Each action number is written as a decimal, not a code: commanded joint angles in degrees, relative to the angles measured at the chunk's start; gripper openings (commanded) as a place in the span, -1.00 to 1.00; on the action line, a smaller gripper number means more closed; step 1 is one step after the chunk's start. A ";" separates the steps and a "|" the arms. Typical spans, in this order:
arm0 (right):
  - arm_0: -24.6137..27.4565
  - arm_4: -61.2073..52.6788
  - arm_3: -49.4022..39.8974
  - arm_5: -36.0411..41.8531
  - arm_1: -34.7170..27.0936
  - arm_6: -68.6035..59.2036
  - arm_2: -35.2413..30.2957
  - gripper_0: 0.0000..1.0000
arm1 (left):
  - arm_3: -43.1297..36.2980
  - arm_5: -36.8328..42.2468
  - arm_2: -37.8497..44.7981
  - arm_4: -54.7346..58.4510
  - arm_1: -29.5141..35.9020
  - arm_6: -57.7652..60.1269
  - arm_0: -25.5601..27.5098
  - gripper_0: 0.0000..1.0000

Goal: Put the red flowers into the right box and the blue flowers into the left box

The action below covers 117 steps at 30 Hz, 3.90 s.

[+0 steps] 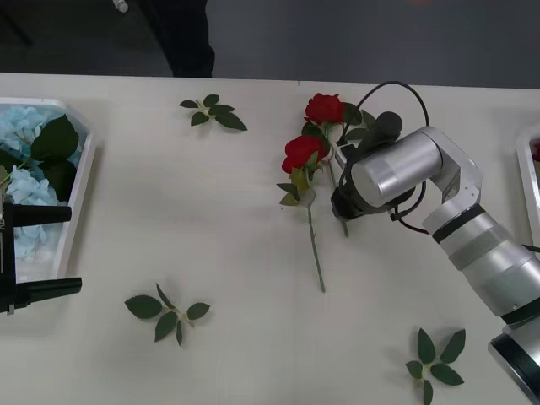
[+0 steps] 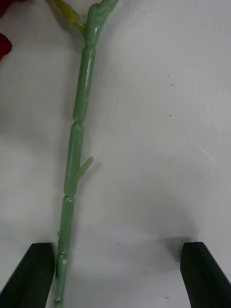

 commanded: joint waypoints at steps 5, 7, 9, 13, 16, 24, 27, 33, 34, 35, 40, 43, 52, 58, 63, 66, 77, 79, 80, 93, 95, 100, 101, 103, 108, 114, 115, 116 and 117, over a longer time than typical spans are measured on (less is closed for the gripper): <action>0.57 1.00 -0.49 0.77 0.66 0.46 -0.75 0.52 | -1.56 -0.62 0.53 0.04 -0.04 -2.15 -0.91 1.00; 0.57 1.17 -0.49 0.77 0.57 0.55 -0.75 0.53 | -1.56 -0.62 0.53 0.04 -0.04 -2.15 -0.91 1.00; 0.57 1.26 -0.49 0.77 0.57 0.64 -0.75 0.53 | -1.56 -0.62 0.53 0.04 -0.04 -2.15 -0.91 1.00; 0.57 1.35 -0.49 0.77 0.66 0.72 -0.75 0.51 | -1.56 -0.62 0.53 0.04 -0.04 -2.15 -0.91 1.00; 0.57 1.44 -0.49 0.77 0.66 0.90 -0.75 0.19 | -1.56 -0.62 0.53 0.04 -0.04 -2.15 -0.91 1.00; 0.57 1.70 -0.49 1.29 0.57 1.16 -0.92 -0.39 | -1.56 -0.62 0.53 0.04 -0.04 -2.15 -0.91 1.00; 0.57 2.05 -0.49 1.29 0.66 1.25 -1.01 -0.43 | -1.56 -0.62 0.53 0.04 -0.04 -2.15 -0.91 1.00; 0.57 2.23 -0.49 1.56 0.66 1.69 -1.36 -1.00 | -1.56 -0.62 0.53 0.04 -0.04 -2.15 -0.91 1.00; 0.66 2.23 -0.49 1.56 0.66 1.78 -1.45 -1.00 | -1.56 -0.62 0.53 0.04 -0.04 -2.15 -0.91 1.00; 0.66 2.23 -0.49 1.56 0.57 1.78 -1.45 -1.00 | -1.56 -0.62 0.53 0.04 -0.04 -2.15 -0.91 1.00; 0.66 1.88 -0.40 1.65 0.57 2.48 -2.06 -1.00 | -1.56 -0.62 0.53 0.04 -0.04 -2.15 -0.91 1.00; 0.66 0.47 -0.49 1.29 -0.48 3.10 -2.59 -1.00 | -1.56 -0.62 0.53 0.04 -0.04 -2.15 -0.91 1.00; 3.83 -7.35 -5.32 -4.07 -8.48 3.89 -4.88 -1.00 | -1.56 -0.62 0.53 0.04 -0.04 -2.15 -0.91 1.00; 9.28 -8.14 -10.77 -6.62 -9.45 5.29 -10.50 -1.00 | -1.56 -0.62 0.53 0.04 -0.04 -2.15 -0.91 1.00; 12.53 -8.76 -14.99 -8.64 -9.45 6.79 -14.54 -1.00 | -1.56 -0.62 0.53 0.04 -0.04 -2.15 -0.91 1.00; 13.32 -9.02 -16.13 -10.57 -9.45 7.23 -16.13 -1.00 | -1.56 -0.62 0.53 0.04 -0.04 -2.15 -0.91 1.00; 16.66 -9.81 -22.11 -14.70 -9.54 8.28 -22.28 -1.00 | -1.56 -0.62 0.53 0.04 -0.04 -2.15 -0.91 1.00; 17.89 -10.08 -23.96 -16.64 -9.89 8.46 -23.77 -1.00 | -1.56 -0.62 0.53 0.04 -0.04 -2.15 -0.91 1.00; 18.24 -10.16 -24.40 -17.07 -9.97 8.55 -24.04 -1.00 | -1.56 -0.62 0.53 0.04 -0.04 -2.15 -0.91 1.00; 27.29 -18.87 -28.79 -36.76 -19.47 8.90 -24.92 -1.00 | -1.56 -0.62 0.53 0.04 -0.04 -2.15 -0.91 1.00; 28.61 -20.27 -29.14 -39.49 -21.66 8.99 -24.92 -1.00 | -1.56 -0.62 0.53 0.04 -0.04 -2.15 -0.91 1.00; 32.04 -24.58 -30.37 -46.87 -29.49 8.55 -24.92 -1.00 | -1.56 -0.62 0.53 0.04 -0.04 -2.15 -0.91 1.00; 32.83 -26.16 -30.37 -48.36 -31.86 8.46 -24.92 -1.00 | -1.56 -0.62 0.53 0.04 -0.04 -2.15 -0.91 1.00; 33.97 -28.71 -30.37 -51.00 -35.73 8.28 -24.92 -1.00 | -1.56 -0.62 0.53 0.04 -0.04 -2.15 -0.91 1.00; 39.16 -36.00 -30.20 -53.02 -44.78 7.49 -27.46 -1.00 | -1.56 -0.62 0.53 0.04 -0.04 -2.15 -0.91 1.00; 48.48 -41.10 -32.04 -47.57 -49.97 6.79 -36.34 -1.00 | -1.56 -0.62 0.53 0.04 -0.04 -2.15 -0.91 1.00; 50.94 -41.37 -32.75 -45.20 -50.32 6.70 -39.59 -1.00 | -1.56 -0.62 0.53 0.04 -0.04 -2.15 -0.91 1.00; 52.87 -41.37 -33.19 -43.18 -50.40 6.61 -42.05 -1.00 | -1.56 -0.62 0.53 0.04 -0.04 -2.15 -0.91 1.00; 55.15 -41.37 -33.71 -40.80 -50.49 6.52 -45.13 -1.00 | -1.56 -0.62 0.53 0.04 -0.04 -2.15 -0.91 1.00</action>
